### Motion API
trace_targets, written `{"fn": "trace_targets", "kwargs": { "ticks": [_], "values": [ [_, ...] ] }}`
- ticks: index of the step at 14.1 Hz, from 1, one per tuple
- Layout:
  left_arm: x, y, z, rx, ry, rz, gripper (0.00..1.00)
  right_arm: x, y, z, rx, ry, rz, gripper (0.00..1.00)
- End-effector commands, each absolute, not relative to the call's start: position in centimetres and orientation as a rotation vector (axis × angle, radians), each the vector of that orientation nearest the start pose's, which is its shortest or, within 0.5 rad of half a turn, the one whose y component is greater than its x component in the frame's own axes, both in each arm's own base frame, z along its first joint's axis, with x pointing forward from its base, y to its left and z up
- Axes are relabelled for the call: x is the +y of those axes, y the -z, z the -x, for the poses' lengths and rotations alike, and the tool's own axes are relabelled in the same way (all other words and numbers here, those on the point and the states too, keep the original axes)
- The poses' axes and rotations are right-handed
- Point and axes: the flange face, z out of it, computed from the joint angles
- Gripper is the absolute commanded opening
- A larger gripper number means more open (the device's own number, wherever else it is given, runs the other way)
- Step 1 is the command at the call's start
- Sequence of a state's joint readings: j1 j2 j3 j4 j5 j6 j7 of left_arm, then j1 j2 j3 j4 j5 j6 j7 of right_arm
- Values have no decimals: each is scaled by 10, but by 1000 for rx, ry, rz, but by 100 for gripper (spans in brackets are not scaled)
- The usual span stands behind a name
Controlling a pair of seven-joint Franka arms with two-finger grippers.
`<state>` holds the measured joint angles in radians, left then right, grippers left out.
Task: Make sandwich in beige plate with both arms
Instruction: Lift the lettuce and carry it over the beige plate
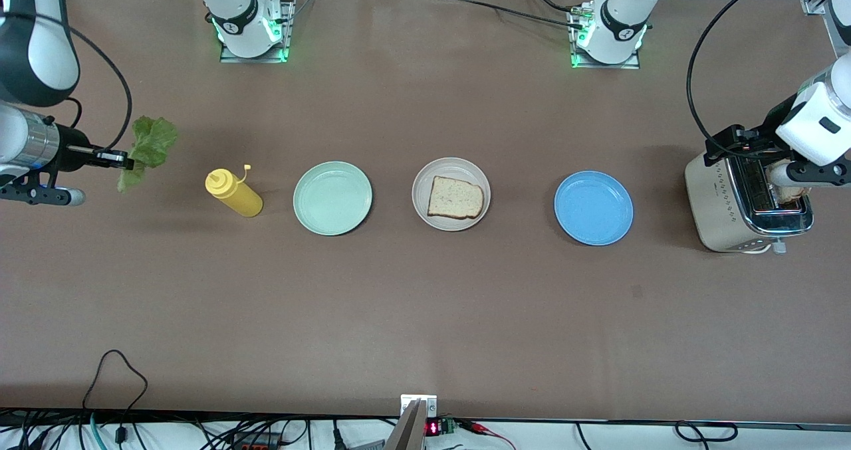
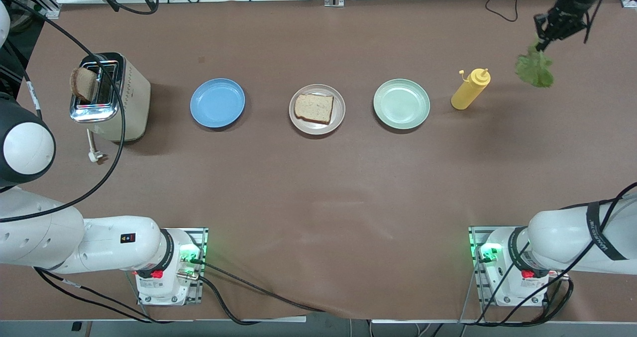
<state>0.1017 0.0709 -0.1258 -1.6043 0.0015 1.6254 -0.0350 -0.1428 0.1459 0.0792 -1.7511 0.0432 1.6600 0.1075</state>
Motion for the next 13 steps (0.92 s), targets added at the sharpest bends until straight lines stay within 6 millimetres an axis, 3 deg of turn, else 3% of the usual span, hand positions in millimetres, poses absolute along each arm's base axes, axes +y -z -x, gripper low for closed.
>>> {"fn": "trace_targets", "kwargs": {
  "ticks": [1,6,13],
  "values": [
    [-11,-579,-570,-32,-76,3133,100,29,-477,-582,467,-391,3034,0],
    [-11,-584,-571,-30,-61,3132,100,162,-458,-577,827,-386,2971,0],
    [-12,-588,-570,-13,-47,3135,100,316,-384,-564,1370,-310,2723,0]
  ]
}}
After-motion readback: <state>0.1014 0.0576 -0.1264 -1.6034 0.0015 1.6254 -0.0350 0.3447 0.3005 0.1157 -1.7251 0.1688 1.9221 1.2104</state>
